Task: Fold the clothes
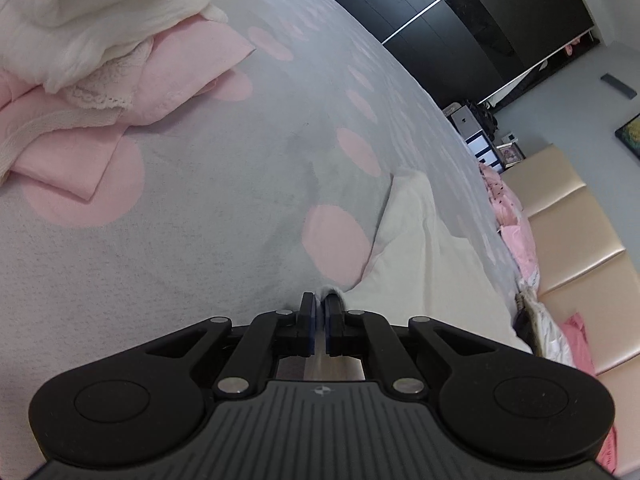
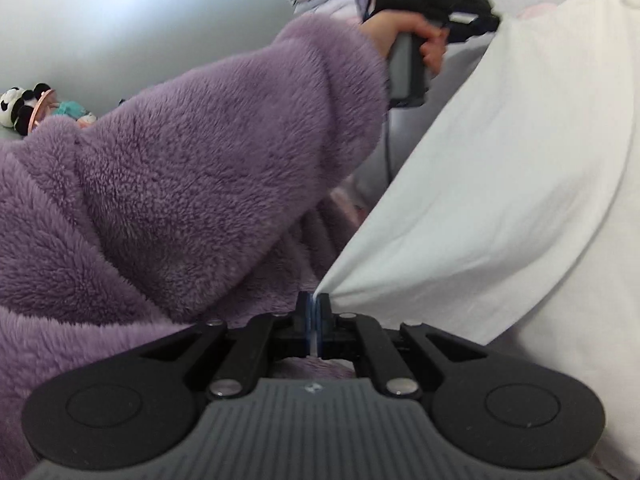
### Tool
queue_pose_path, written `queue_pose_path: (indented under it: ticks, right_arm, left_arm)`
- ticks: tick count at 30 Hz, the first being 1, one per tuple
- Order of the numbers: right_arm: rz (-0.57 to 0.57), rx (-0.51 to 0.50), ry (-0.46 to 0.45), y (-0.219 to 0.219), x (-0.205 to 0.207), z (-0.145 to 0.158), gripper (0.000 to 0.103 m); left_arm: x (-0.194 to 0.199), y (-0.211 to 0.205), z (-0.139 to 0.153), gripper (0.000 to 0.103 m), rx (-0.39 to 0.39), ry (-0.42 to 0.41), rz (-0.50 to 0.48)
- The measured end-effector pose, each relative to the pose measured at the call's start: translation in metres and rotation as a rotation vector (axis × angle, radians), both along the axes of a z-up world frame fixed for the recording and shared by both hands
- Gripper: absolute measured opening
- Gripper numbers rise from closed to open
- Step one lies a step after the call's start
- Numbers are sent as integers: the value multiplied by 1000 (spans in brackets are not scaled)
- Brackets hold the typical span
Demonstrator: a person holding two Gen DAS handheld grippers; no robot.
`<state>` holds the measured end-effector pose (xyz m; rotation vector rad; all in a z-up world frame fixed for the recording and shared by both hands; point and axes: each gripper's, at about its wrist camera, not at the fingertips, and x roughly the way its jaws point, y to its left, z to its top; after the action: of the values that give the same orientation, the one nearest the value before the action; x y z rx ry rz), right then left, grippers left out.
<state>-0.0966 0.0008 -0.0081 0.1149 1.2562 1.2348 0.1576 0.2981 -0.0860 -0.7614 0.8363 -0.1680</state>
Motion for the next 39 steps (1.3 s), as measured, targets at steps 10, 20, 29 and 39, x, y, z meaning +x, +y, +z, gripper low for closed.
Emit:
queue_pose_path:
  ticks: [10,20,29,39]
  right_arm:
    - [51,-37,39,35,-6,-24,3]
    - [-14,-54,121,14,9,-39,46]
    - [-233,-225,68,-57,41,-64,45]
    - [-177,-254,65,-45,50,-98,37]
  left_arm:
    - [4,2,-1,2,-1,-20,-25]
    - [-8,4,14,3,28,-56,-85]
    - [-58,5,46,13,145,-66,-138]
    - [-130,-27,74,14,298,35,-389]
